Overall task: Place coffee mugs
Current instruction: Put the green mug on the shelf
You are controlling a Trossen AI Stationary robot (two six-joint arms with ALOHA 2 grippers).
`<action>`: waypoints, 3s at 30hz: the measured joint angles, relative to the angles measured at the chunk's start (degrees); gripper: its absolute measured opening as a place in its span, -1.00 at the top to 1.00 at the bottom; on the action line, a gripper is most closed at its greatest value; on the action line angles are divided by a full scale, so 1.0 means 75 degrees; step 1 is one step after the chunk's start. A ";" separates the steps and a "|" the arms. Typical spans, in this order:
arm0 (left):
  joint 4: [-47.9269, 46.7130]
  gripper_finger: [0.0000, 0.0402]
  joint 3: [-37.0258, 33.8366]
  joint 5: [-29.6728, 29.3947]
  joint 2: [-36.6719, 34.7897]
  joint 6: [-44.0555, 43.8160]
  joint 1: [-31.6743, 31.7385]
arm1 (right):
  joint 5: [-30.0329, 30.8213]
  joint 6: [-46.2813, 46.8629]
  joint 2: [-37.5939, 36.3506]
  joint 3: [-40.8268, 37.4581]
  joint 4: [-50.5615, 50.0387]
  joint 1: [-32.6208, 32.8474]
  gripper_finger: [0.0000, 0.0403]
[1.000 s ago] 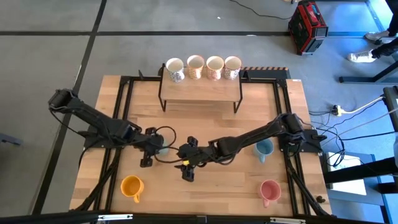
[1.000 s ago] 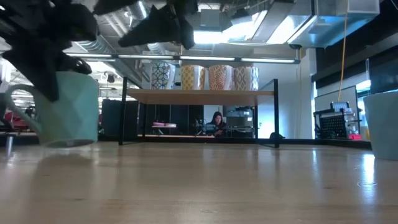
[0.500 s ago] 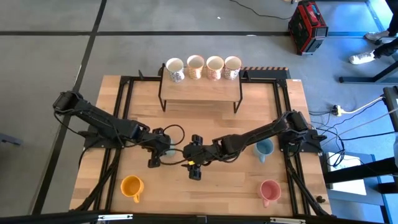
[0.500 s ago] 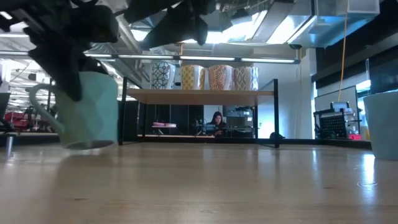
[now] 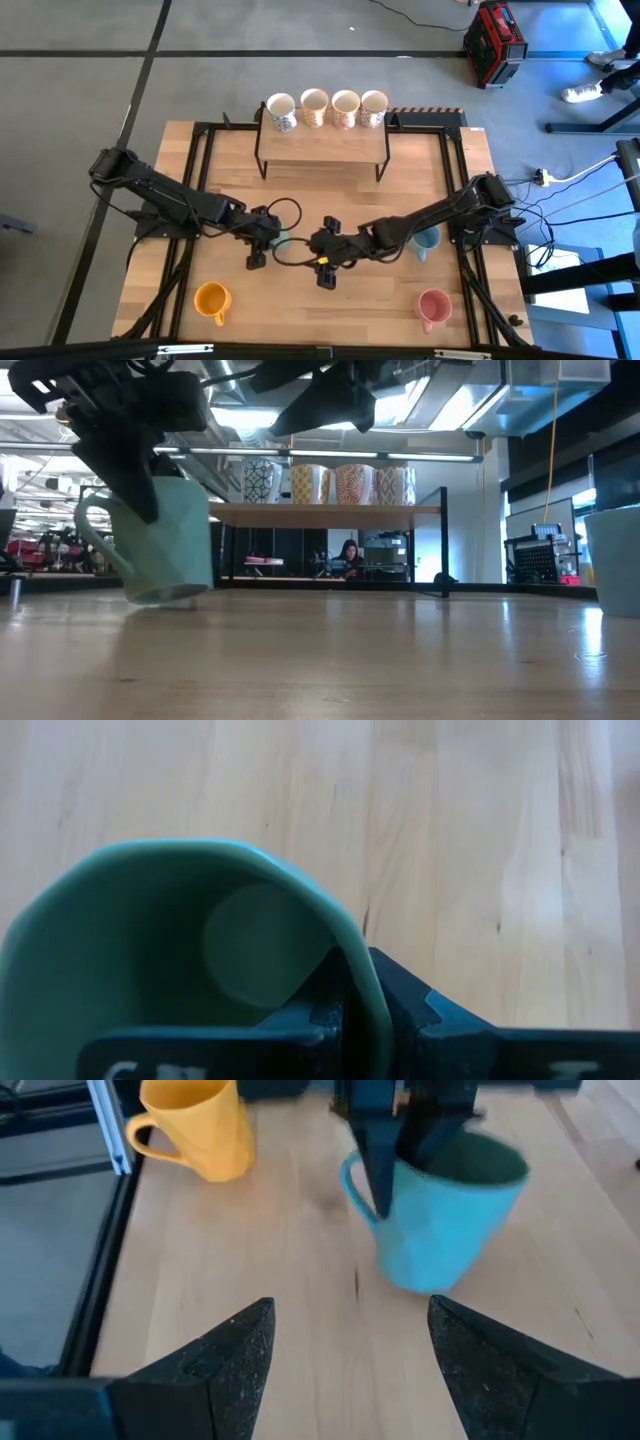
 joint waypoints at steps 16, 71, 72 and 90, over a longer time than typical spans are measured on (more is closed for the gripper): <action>0.0011 0.69 0.0015 0.0081 0.0097 0.0028 -0.0006 | -0.0089 0.0018 0.0003 0.0001 0.0063 -0.0004 -0.25; -0.0162 0.40 -0.2054 -0.1920 -0.3021 -0.1527 0.0248 | 0.1299 0.1394 0.1909 0.0009 0.1957 -0.0710 -0.25; -0.0147 0.40 -0.2055 -0.1877 -0.3023 -0.1474 0.0248 | 0.1285 0.1390 0.1909 0.0010 0.1941 -0.0775 -0.25; 0.0054 0.40 -0.2063 -0.1084 -0.3024 -0.1338 -0.0121 | 0.1062 0.1085 0.1903 0.0008 0.1372 -0.1440 -0.25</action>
